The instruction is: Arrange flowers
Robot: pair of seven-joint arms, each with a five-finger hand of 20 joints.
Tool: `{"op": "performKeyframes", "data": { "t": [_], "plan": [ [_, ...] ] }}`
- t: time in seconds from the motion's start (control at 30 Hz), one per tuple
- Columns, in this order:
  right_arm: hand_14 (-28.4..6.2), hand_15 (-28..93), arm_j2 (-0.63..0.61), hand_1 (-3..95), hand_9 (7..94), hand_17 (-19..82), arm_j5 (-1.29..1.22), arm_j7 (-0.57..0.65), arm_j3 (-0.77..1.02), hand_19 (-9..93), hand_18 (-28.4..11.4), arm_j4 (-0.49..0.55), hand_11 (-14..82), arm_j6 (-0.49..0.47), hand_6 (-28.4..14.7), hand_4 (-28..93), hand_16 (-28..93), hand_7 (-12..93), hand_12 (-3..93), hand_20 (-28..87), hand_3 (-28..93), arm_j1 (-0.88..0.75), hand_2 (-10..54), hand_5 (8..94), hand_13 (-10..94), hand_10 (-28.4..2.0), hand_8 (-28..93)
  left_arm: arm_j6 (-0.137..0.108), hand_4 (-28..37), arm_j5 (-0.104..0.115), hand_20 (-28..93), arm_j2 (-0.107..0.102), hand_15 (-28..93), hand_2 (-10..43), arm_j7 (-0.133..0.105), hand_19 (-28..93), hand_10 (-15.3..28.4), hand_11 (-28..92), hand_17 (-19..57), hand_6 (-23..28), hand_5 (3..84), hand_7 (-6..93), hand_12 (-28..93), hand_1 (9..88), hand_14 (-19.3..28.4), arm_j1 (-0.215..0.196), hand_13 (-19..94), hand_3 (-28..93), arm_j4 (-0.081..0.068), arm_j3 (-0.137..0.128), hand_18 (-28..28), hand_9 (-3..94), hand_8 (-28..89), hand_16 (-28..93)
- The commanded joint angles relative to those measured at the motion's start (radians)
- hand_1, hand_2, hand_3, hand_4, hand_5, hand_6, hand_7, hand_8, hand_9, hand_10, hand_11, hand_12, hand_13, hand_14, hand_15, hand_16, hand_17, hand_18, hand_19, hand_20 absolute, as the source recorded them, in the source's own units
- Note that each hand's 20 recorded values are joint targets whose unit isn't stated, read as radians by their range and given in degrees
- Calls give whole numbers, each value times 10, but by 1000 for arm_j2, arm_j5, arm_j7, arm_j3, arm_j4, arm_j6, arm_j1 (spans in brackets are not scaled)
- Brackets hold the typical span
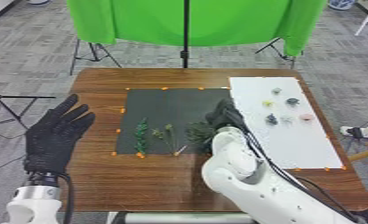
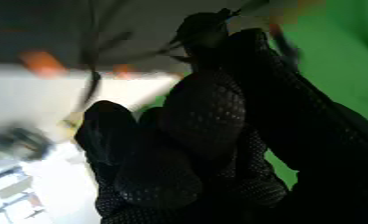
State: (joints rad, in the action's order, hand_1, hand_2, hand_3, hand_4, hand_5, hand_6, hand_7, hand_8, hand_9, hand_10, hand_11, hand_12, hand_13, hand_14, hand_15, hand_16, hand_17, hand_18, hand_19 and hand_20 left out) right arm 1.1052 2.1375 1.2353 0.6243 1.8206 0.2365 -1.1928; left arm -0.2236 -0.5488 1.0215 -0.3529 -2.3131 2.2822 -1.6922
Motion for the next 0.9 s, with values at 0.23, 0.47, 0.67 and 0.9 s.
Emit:
{"op": "performKeyframes", "data": {
  "t": [0.23, 0.47, 0.67, 0.9],
  "plan": [
    [-107, 868, -54, 506, 930, 442, 43, 44, 17, 932, -277, 20, 576, -77, -33, -266, 187, 220, 226, 608, 733, -49, -95, 937, 825, -107, 111, -9, -233, 6, 143, -2, 548, 64, -13, 579, 215, 269, -80, 120, 427, 119, 109, 242, 284, -23, 292, 803, 1, 2, 259, 384, -87, -102],
    [-121, 865, -77, 429, 937, 455, 58, 12, 21, 932, -283, 50, 606, -158, -12, -253, 195, 267, 197, 626, 767, -68, -67, 937, 844, -108, -12, -3, -232, 14, 143, -21, 548, 64, -40, 579, 215, 268, -80, 119, 426, 119, 109, 242, 284, -7, 292, 804, -9, 14, 259, 384, -87, -102],
    [-126, 858, -55, 395, 937, 460, 18, -16, 68, 932, -284, 90, 605, -227, -3, -239, 199, 298, 184, 629, 764, -118, -16, 937, 849, -116, -147, -1, -232, 13, 143, -23, 547, 65, -41, 580, 216, 268, -80, 119, 426, 120, 109, 241, 284, -9, 292, 805, -12, 15, 260, 384, -86, -102],
    [-129, 851, -28, 374, 937, 456, 16, -53, 96, 932, -284, 131, 591, -291, -6, -230, 204, 288, 177, 627, 747, -169, 11, 937, 849, -119, -158, -2, -232, 13, 142, -20, 548, 66, -43, 579, 216, 269, -80, 119, 426, 120, 109, 242, 284, -15, 292, 803, -9, 13, 259, 383, -87, -102]
  ]
}}
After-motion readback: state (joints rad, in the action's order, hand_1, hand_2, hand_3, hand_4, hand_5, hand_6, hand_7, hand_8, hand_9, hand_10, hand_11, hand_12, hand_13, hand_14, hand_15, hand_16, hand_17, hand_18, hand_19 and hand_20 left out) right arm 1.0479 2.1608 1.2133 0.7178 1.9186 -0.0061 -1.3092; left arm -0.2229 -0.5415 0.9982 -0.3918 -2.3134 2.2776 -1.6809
